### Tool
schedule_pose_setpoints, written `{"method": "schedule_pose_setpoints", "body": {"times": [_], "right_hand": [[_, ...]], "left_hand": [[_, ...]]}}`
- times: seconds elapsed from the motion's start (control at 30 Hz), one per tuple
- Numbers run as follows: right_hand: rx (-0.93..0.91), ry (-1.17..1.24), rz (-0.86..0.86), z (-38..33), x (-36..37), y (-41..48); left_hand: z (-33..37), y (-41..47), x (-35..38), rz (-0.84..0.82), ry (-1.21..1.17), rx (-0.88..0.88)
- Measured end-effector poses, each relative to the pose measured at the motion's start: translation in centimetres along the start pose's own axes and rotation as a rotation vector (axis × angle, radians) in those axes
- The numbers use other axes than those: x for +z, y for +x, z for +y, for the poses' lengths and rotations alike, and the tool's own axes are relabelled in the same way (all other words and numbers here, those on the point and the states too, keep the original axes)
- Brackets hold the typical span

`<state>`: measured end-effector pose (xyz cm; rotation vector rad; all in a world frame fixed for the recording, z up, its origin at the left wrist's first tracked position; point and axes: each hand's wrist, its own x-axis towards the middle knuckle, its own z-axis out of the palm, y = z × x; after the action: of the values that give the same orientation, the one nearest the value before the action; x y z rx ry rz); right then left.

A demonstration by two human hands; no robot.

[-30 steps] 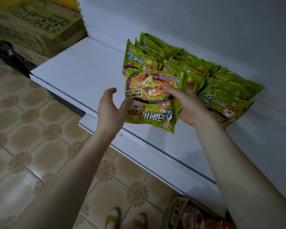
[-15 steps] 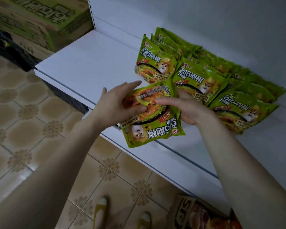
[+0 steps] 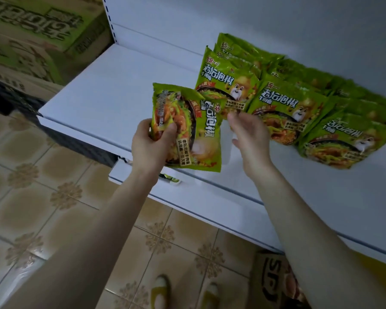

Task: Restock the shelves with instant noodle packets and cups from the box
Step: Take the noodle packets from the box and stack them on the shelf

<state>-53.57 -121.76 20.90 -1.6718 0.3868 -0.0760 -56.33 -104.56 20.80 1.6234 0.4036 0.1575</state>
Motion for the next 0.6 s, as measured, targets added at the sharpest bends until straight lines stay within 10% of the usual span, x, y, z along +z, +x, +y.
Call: {"method": "schedule_pose_setpoints", "body": {"times": [0.13, 0.37, 0.6], "right_hand": [[0.241, 0.040, -0.140, 2.6, 0.7, -1.0], [0.063, -0.095, -0.057, 3.1, 0.8, 1.5], [-0.222, -0.211, -0.005, 0.7, -0.4, 5.7]], "left_hand": [[-1.0, 0.7, 1.5, 0.076, -0.183, -0.124], [-2.9, 1.4, 3.8, 0.067, -0.199, -0.161], [-6.7, 2.4, 5.2, -0.152, 0.540, 0.136]]}}
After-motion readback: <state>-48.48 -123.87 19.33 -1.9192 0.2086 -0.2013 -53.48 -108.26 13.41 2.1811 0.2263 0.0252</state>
